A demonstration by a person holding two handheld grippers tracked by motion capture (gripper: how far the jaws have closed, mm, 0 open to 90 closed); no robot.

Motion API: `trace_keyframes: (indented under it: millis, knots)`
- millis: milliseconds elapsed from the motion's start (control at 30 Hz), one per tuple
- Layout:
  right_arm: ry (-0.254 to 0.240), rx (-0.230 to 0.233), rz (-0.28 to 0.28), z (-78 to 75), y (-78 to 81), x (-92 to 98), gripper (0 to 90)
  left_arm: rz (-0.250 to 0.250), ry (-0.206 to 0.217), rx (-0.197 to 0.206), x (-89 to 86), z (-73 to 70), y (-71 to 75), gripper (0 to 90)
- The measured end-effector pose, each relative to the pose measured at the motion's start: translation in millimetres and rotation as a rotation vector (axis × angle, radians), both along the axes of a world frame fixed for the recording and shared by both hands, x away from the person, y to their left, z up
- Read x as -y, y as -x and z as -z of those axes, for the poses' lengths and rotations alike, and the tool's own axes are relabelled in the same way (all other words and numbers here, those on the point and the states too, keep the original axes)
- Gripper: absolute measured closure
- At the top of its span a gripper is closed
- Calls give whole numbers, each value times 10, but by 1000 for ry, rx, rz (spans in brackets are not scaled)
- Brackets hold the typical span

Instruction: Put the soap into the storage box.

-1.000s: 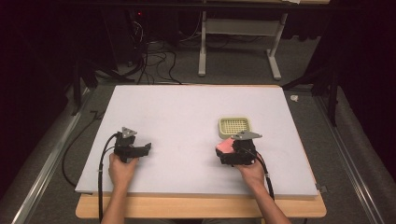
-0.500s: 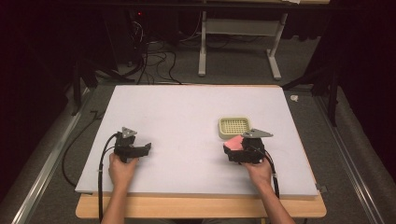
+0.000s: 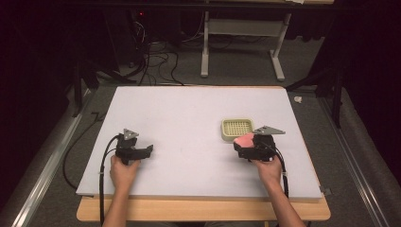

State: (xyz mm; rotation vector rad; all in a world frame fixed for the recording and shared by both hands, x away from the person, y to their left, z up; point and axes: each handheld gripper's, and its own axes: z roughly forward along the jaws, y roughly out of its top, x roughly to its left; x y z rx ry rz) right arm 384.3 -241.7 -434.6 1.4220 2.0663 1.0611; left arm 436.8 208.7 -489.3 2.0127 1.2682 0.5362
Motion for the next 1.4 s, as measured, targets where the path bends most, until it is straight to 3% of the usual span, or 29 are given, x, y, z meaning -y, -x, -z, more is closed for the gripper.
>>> trace_keyframes:
  millis: [100, 467, 967, 1133, 1400]
  knots:
    - [-18, -7, 11, -5, -36, 48, 134, 0, 0, 0, 0, 0, 0, 175]
    - [9, -15, 19, -60, -195, 75, 135, 0, 0, 0, 0, 0, 0, 174]
    - [24, -42, 36, -69, -461, -38, 135, 0, 1, 0, -1, 0, 0, 175]
    - [41, -72, 46, 1, -565, -102, 135, 1, 1, -1, -2, 0, 0, 175]
    - [28, -99, 59, 11, -658, -136, 134, 0, 1, 0, -1, 0, -1, 175]
